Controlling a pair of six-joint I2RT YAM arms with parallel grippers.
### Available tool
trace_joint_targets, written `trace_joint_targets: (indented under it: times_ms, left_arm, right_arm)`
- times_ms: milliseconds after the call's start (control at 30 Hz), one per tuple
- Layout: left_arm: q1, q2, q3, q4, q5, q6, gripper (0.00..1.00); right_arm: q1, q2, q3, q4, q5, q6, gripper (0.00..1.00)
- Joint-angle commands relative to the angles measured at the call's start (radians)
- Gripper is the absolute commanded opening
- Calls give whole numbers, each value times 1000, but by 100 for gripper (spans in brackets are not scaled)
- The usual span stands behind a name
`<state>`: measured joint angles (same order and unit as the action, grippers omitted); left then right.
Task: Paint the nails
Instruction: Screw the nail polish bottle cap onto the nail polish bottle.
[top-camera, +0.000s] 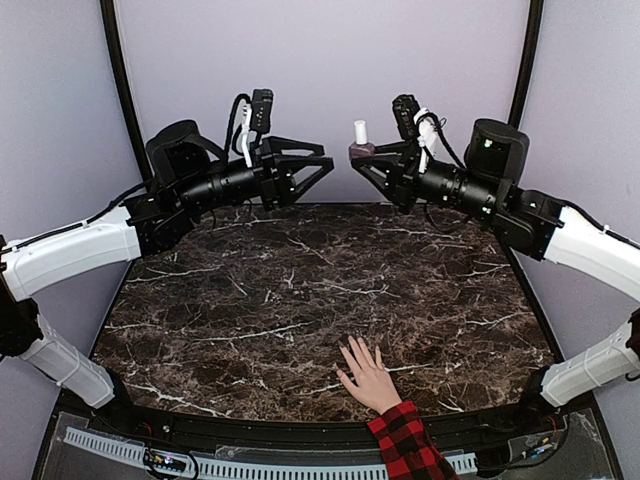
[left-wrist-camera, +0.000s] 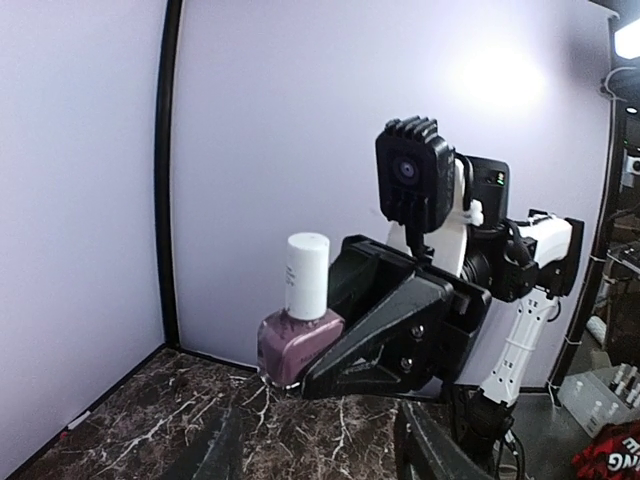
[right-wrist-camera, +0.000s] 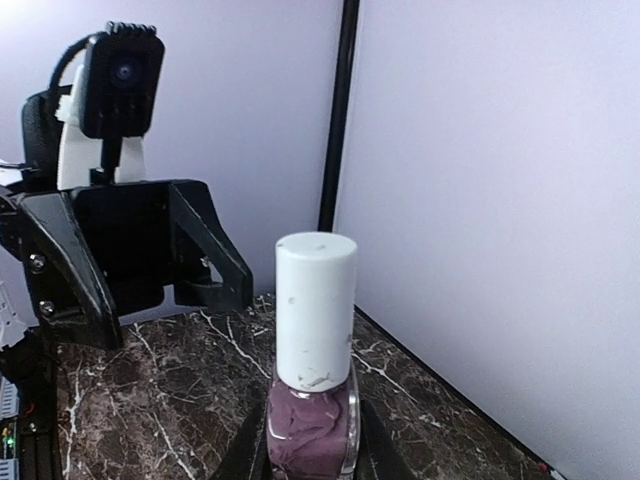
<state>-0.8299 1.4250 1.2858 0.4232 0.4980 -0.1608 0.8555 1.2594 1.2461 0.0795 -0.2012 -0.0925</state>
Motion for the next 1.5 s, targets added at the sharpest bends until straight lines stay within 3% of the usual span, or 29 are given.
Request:
trace_joint_targets:
  times_ms: [0, 367, 767, 900, 1233, 1467]
  left_arm:
    - [-11, 0, 19, 57, -153, -28, 53]
    - [-21, 100, 113, 68, -219, -105, 51]
    - [-26, 140, 153, 25, -218, -104, 40]
    - [-26, 145, 155, 10, -211, -105, 35]
    - [-26, 136, 157, -17, -164, -77, 1]
    - [-24, 164, 207, -91, 21, -36, 0]
  right_arm:
    - [35, 28, 4, 48, 216, -18, 0]
    - [106, 102, 34, 25, 411, -79, 0]
    - [131, 126, 56, 9, 443, -97, 0]
    - [131, 123, 61, 5, 438, -100, 0]
    - [131, 103, 54, 2, 385, -113, 0]
    - [113, 59, 45, 0, 177, -129, 0]
